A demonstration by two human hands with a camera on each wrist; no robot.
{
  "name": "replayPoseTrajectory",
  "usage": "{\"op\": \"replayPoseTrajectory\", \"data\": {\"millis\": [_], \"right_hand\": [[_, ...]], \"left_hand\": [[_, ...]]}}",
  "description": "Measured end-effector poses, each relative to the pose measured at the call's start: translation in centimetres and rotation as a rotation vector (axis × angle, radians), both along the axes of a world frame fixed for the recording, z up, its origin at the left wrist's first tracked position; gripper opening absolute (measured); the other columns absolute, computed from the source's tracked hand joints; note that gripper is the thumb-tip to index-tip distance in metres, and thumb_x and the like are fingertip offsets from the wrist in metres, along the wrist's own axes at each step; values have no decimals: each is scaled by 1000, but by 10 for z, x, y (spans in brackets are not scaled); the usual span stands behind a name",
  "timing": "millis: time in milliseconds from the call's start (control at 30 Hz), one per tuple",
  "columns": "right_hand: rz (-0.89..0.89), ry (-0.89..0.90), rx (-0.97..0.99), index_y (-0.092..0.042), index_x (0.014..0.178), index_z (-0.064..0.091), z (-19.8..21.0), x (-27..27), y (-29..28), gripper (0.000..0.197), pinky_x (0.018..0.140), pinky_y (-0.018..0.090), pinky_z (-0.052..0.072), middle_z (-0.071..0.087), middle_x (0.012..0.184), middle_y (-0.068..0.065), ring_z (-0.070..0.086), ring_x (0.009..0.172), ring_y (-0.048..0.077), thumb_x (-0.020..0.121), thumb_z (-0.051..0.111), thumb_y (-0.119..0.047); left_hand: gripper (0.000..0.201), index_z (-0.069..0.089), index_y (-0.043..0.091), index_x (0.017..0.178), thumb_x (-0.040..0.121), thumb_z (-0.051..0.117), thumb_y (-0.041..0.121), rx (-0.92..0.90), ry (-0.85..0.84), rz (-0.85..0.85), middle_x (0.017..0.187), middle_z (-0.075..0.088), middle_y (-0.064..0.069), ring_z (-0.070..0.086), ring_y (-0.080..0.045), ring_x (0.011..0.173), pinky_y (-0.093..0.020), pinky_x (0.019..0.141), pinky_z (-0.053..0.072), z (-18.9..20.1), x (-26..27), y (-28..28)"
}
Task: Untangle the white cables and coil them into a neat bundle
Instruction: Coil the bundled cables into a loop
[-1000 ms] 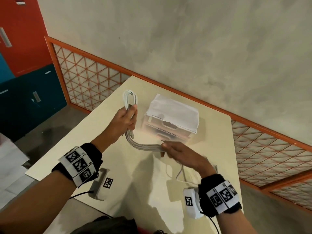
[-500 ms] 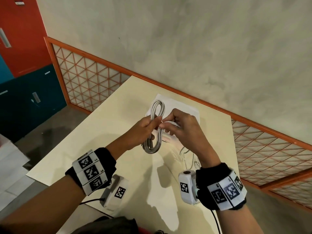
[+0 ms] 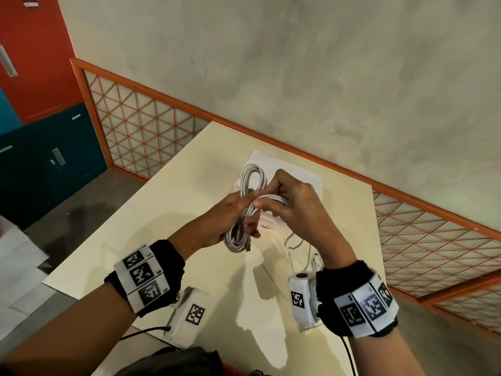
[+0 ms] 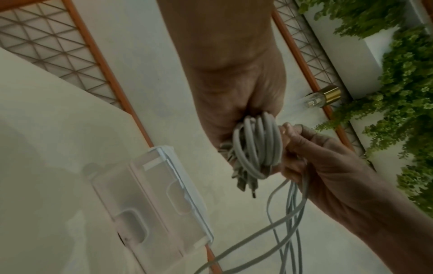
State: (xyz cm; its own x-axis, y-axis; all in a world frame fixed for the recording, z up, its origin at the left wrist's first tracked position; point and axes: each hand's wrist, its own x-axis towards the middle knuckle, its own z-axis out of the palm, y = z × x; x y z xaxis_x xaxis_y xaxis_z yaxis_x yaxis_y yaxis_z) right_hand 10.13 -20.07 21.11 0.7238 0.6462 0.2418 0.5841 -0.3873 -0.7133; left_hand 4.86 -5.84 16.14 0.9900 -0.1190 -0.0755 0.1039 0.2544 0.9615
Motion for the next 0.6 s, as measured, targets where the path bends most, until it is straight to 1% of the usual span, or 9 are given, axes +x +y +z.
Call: {"op": "replayPoseTrajectory", "data": {"millis": [67, 100, 167, 233, 300, 367, 467, 533, 600], "right_hand": [[-15, 87, -47, -12, 80, 52, 0, 3, -5, 29, 47, 21, 43, 64, 58, -2, 55, 48, 9, 80, 73, -31], [-15, 136, -110, -10, 80, 53, 0, 5, -9, 32, 46, 16, 39, 59, 51, -4, 50, 43, 6, 82, 68, -38], [9, 187, -251, -11, 72, 56, -1, 7, -17, 46, 52, 15, 35, 52, 45, -9, 44, 43, 3, 88, 50, -53], [2, 150, -322, -13, 63, 56, -2, 7, -21, 59, 57, 15, 35, 49, 50, -8, 42, 47, 3, 89, 34, -61], [-37, 58, -315, -15, 58, 54, -1, 7, -18, 58, 54, 14, 34, 49, 48, -7, 44, 47, 5, 95, 33, -55], [-62, 5, -265, -15, 55, 53, 0, 6, -14, 52, 50, 16, 32, 47, 44, -7, 43, 44, 6, 98, 39, -41], [-108, 19, -194, -10, 53, 54, 2, 7, -9, 48, 46, 16, 30, 42, 42, -3, 38, 40, 7, 96, 47, -30], [-132, 24, -183, -6, 54, 56, 3, 6, -6, 44, 45, 16, 30, 44, 41, -2, 36, 40, 8, 93, 51, -26], [-166, 18, -183, 1, 57, 54, 4, 6, -2, 41, 45, 18, 27, 44, 47, 6, 32, 42, 10, 89, 53, -24]], "left_hand": [[36, 43, 15, 68, 98, 38, 34, -12, 4, -5, 50, 31, 3, 32, -10, 42, -24, 55, 47, -1, -1, 5], [34, 42, 16, 69, 98, 39, 33, -22, 9, -11, 50, 31, 3, 30, -10, 42, -23, 53, 43, -1, -1, 9], [32, 43, 17, 69, 98, 40, 31, -16, 12, -16, 51, 32, 4, 28, -9, 42, -22, 51, 39, -5, -2, 17], [30, 42, 17, 72, 99, 39, 30, 54, 4, -35, 52, 35, 5, 27, -9, 43, -22, 50, 37, -10, -3, 20], [31, 43, 16, 74, 98, 36, 35, 144, 8, -59, 53, 36, 6, 28, -9, 43, -21, 49, 36, -13, -5, 17], [40, 44, 13, 76, 95, 32, 46, 184, 14, -56, 52, 37, 5, 28, -10, 43, -21, 48, 35, -14, -6, 11], [65, 47, 9, 84, 84, 16, 65, 226, 33, -45, 53, 37, 0, 31, -13, 45, -23, 47, 36, -12, -8, 5], [75, 49, 8, 85, 78, 9, 70, 285, 44, -57, 53, 37, -2, 32, -14, 45, -23, 47, 36, -11, -9, 1], [78, 51, 8, 84, 75, 6, 71, 349, 51, -76, 53, 39, -1, 32, -13, 44, -22, 47, 35, -11, -9, -3]]}}
